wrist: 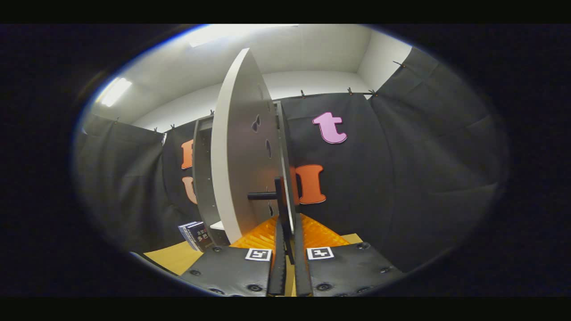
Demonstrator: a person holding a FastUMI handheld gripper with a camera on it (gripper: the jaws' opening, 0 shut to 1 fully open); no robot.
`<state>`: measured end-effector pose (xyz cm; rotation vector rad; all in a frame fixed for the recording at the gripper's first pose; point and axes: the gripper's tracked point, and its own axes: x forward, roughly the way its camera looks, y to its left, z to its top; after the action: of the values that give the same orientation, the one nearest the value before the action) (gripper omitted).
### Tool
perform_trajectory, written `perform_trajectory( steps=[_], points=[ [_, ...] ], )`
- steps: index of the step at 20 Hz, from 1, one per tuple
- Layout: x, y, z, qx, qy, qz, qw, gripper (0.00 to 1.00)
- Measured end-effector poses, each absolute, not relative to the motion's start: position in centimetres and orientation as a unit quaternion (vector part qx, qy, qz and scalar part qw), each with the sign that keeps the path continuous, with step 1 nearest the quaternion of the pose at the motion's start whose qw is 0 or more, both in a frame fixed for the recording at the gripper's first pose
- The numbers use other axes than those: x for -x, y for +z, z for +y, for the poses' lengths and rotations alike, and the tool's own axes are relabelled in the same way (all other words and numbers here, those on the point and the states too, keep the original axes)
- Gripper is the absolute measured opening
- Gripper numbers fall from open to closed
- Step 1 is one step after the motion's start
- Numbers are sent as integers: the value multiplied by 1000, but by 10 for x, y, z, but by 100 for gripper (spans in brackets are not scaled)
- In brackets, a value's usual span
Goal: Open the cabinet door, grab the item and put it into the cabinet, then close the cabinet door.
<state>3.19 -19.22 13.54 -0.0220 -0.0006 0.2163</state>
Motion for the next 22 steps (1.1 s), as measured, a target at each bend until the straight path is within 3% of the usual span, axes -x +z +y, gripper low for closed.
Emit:
perform_trajectory(
  steps=[6, 15, 22],
  points=[
    [0, 118, -198, 30, 62, 1, 998, 9],
    [118, 106, -148, 62, 37, -28, 997, 9],
    [137, 67, -25, 64, 169, -15, 983, 11]
  ],
)
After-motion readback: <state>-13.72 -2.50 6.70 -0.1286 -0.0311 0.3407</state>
